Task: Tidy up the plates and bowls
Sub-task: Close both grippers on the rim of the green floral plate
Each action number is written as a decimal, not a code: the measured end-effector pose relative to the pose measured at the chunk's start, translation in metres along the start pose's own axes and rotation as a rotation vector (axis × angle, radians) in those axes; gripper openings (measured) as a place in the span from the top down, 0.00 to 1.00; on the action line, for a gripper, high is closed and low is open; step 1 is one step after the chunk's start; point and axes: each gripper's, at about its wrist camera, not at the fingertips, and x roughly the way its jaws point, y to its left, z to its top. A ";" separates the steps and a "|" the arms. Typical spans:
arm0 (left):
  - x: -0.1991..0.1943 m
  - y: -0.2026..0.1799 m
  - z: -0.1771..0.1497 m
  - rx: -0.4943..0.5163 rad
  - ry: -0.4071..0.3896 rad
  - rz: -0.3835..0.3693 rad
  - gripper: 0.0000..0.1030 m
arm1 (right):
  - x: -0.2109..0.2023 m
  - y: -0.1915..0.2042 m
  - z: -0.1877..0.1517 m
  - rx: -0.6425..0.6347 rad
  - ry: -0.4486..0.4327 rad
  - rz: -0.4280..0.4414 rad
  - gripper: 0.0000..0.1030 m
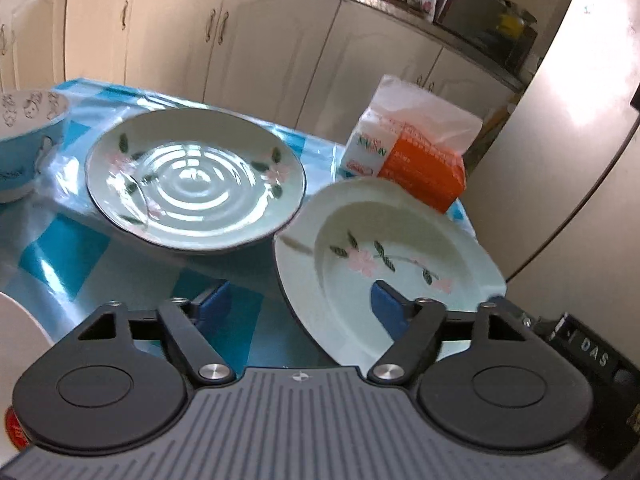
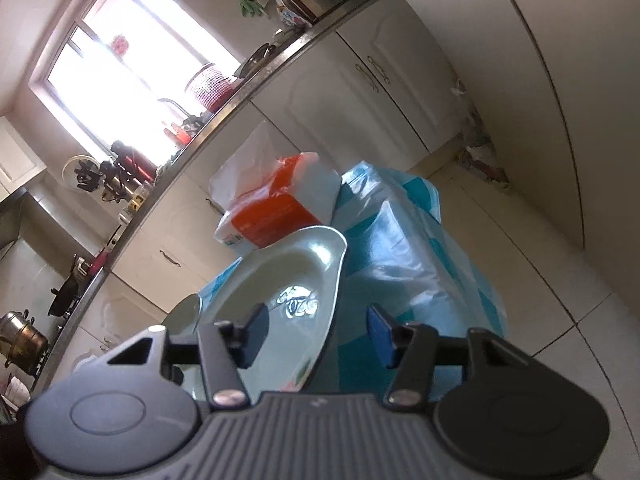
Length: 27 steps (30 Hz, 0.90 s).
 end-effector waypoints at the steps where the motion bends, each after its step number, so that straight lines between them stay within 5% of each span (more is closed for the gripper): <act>1: 0.001 0.000 -0.001 0.002 0.007 0.003 0.29 | 0.004 0.000 0.001 -0.004 0.006 0.000 0.47; 9: 0.008 -0.008 -0.004 0.030 0.001 0.027 0.66 | 0.021 0.012 0.002 -0.065 0.025 0.021 0.49; 18: 0.004 -0.013 -0.010 0.031 -0.017 0.039 0.70 | 0.023 0.026 -0.005 -0.174 0.001 -0.105 0.75; 27: -0.020 -0.008 -0.022 0.012 0.012 -0.029 0.71 | -0.004 0.045 -0.027 -0.316 -0.045 -0.151 0.77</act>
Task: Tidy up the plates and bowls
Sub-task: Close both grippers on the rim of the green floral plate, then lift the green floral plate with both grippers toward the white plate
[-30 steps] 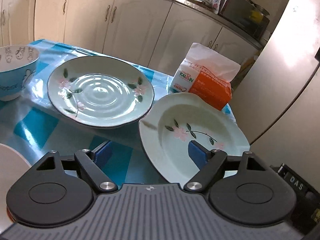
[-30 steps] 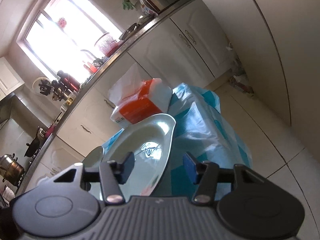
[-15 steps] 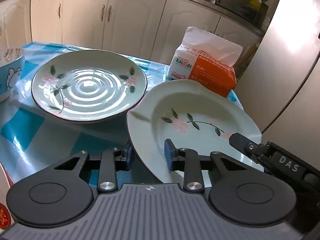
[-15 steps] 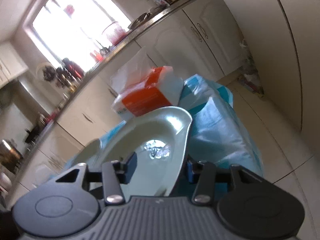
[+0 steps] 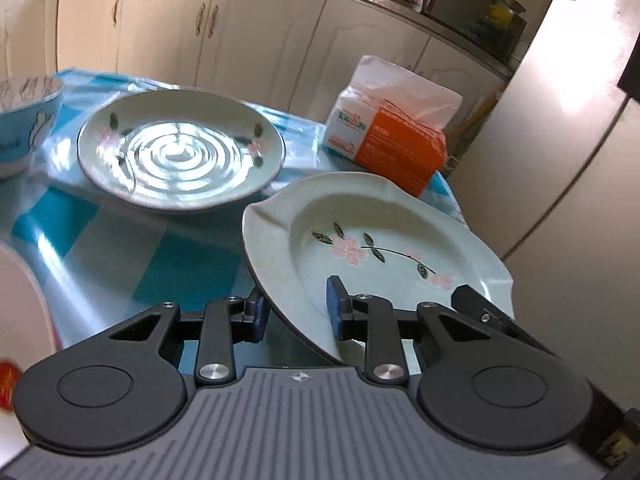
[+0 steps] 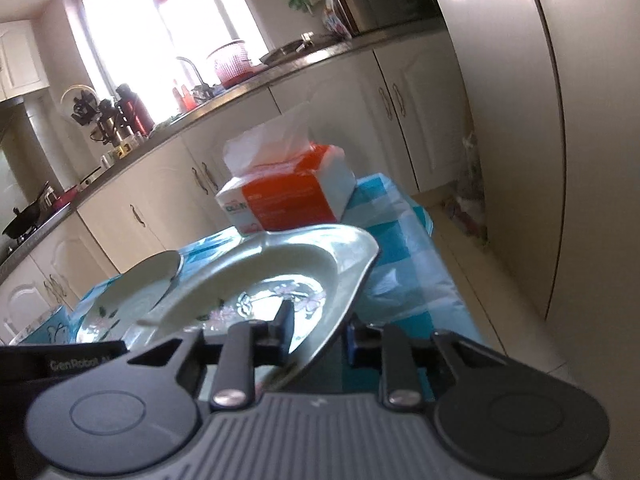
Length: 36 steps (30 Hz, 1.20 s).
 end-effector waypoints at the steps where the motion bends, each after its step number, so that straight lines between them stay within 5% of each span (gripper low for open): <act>1: -0.004 0.000 -0.004 0.007 0.001 -0.009 0.70 | -0.004 0.001 -0.002 -0.008 0.000 -0.007 0.76; 20: -0.113 0.033 -0.097 0.045 0.055 -0.185 0.73 | -0.132 0.006 -0.084 0.029 -0.022 -0.035 0.74; 30: -0.171 0.075 -0.145 0.018 0.058 -0.204 0.73 | -0.191 0.034 -0.135 0.006 -0.031 -0.010 0.74; 36: -0.164 0.083 -0.145 0.008 0.054 -0.202 0.73 | -0.195 0.040 -0.146 -0.028 -0.012 0.007 0.74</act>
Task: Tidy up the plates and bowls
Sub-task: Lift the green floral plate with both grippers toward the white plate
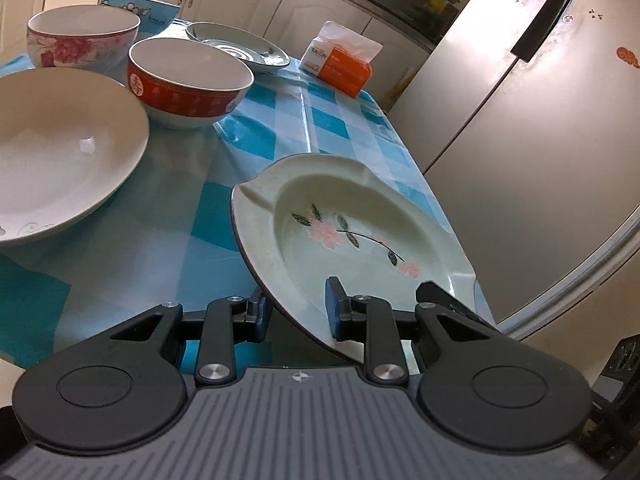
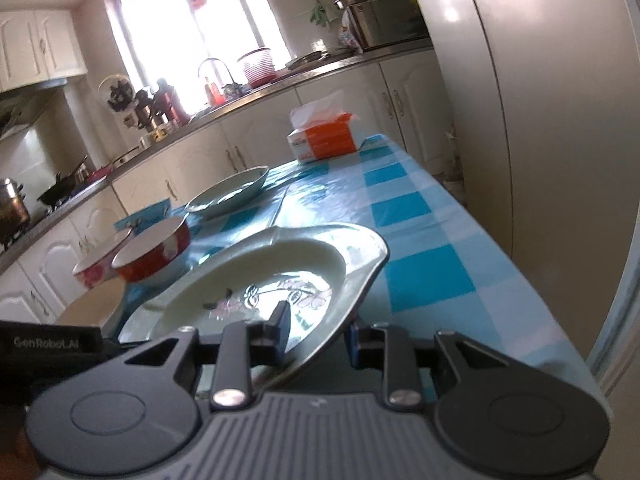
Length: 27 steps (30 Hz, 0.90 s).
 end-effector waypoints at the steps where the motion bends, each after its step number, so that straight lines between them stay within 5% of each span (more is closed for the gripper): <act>1: 0.001 -0.003 0.001 0.009 -0.008 0.005 0.73 | 0.001 -0.001 -0.001 0.011 0.010 0.005 0.73; 8: -0.004 0.002 -0.009 0.040 -0.037 0.017 0.70 | 0.013 -0.004 0.004 0.051 0.037 0.036 0.69; 11: -0.006 0.003 -0.009 0.063 -0.079 0.049 0.55 | 0.011 -0.008 0.000 0.079 0.032 0.056 0.60; 15: -0.004 0.009 -0.001 0.050 -0.093 0.045 0.51 | 0.011 -0.011 0.006 0.073 -0.014 0.010 0.41; 20: 0.011 0.011 0.008 0.048 -0.087 0.064 0.66 | 0.023 -0.021 0.016 0.105 -0.020 0.016 0.43; 24: 0.016 0.009 0.008 0.054 -0.095 0.072 0.70 | 0.031 -0.026 0.012 0.140 -0.004 0.048 0.63; 27: 0.016 0.010 0.007 0.055 -0.102 0.087 0.78 | 0.028 -0.023 0.009 0.122 -0.013 0.040 0.64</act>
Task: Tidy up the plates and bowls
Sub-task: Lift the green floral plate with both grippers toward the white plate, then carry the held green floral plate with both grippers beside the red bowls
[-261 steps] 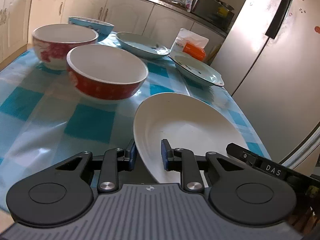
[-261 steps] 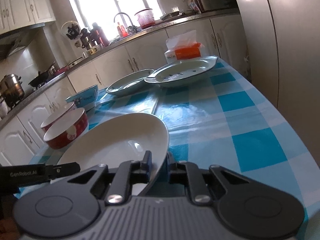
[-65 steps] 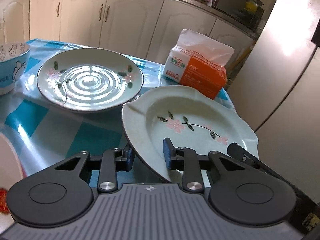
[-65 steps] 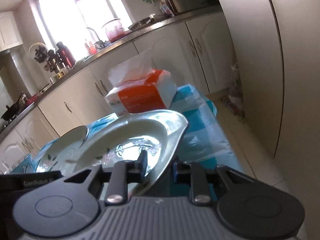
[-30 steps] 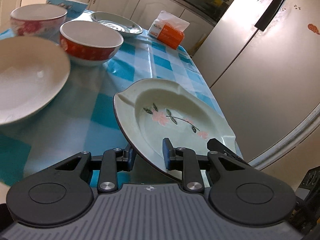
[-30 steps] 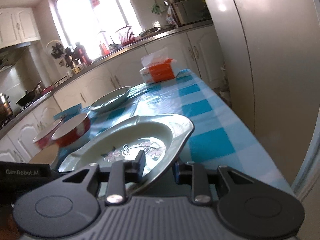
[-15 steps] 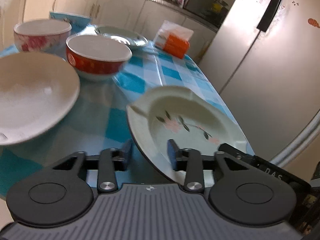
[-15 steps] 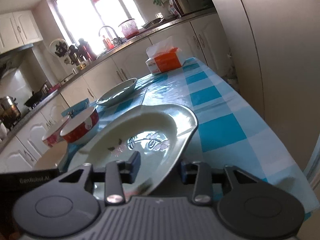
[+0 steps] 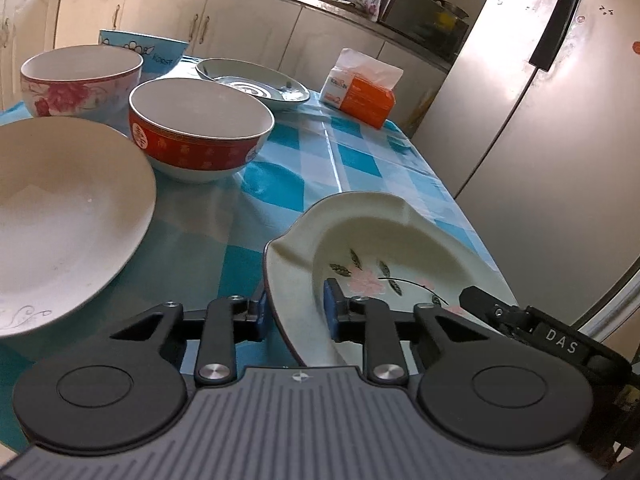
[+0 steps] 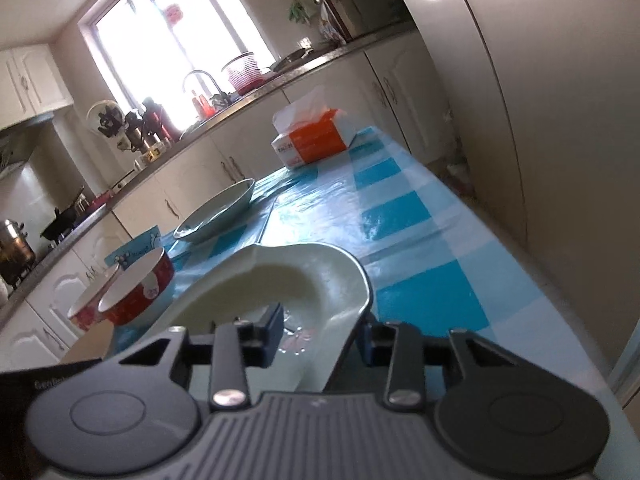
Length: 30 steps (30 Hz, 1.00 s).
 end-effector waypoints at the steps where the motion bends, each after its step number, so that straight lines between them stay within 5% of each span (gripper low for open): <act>1: 0.000 0.000 0.000 0.000 0.000 -0.002 0.78 | -0.001 0.000 0.000 0.006 -0.001 -0.004 0.65; 5: -0.003 0.003 0.000 -0.017 0.004 0.000 0.78 | -0.001 -0.001 0.001 0.002 -0.005 -0.056 0.82; 19: -0.059 0.013 0.004 -0.056 -0.065 -0.054 0.80 | -0.031 0.031 0.003 -0.075 -0.071 -0.068 0.81; 30: -0.120 0.056 0.018 -0.124 -0.163 -0.024 0.80 | -0.039 0.093 0.014 -0.152 -0.111 0.040 0.81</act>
